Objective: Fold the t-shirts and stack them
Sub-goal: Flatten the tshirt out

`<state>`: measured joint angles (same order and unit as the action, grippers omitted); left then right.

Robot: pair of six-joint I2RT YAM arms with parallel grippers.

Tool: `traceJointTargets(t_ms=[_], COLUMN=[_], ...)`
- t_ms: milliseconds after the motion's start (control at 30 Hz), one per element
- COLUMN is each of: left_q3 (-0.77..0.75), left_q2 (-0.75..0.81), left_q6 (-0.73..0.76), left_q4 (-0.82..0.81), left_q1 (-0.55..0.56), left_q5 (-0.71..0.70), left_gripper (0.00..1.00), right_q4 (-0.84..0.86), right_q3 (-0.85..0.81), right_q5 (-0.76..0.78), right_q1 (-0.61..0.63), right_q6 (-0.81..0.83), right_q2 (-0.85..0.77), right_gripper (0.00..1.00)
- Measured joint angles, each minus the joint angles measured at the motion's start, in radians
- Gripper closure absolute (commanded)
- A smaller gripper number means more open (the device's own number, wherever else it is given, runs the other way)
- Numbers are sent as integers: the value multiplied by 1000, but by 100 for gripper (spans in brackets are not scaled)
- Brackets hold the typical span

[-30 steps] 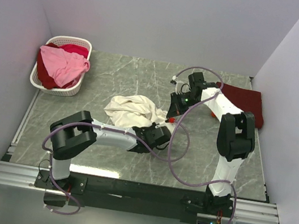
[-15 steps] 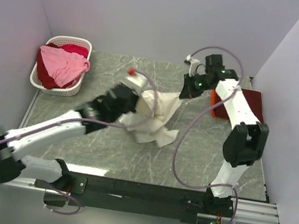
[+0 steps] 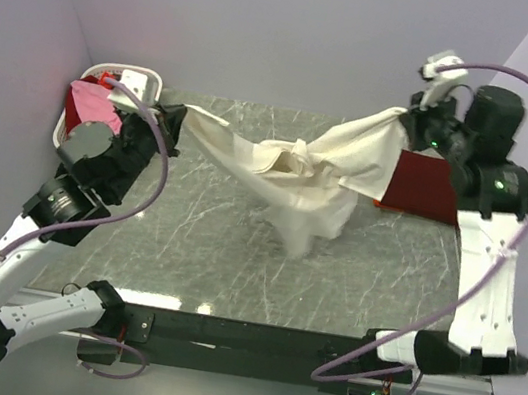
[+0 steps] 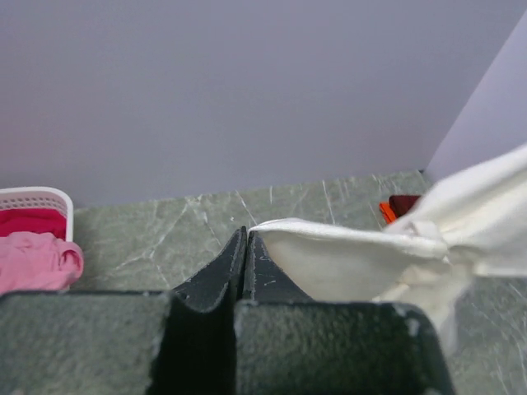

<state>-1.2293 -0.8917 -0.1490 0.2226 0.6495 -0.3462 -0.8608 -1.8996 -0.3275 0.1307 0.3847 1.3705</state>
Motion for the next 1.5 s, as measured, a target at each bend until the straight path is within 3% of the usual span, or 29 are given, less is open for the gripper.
traceJointTargets(t_ms=[367, 767, 1233, 1367, 1500], left_q3=[-26, 137, 264, 309, 297], left_q2=[101, 322, 393, 361, 234], left_q6=[30, -24, -227, -238, -222], left_q4=[34, 92, 148, 111, 41], left_q1=[-6, -7, -7, -7, -8], left_q5=[-89, -184, -73, -67, -76], left_gripper=[99, 100, 100, 99, 99], right_q4=[115, 197, 182, 155, 97], right_q3=[31, 43, 74, 56, -68], right_q5=[55, 43, -151, -222, -262], right_q1=[-200, -356, -367, -358, -322], right_q6=[-2, -95, -161, -193, -224], right_q2=[-226, -243, -257, -195, -47], right_gripper=[100, 100, 100, 100, 100])
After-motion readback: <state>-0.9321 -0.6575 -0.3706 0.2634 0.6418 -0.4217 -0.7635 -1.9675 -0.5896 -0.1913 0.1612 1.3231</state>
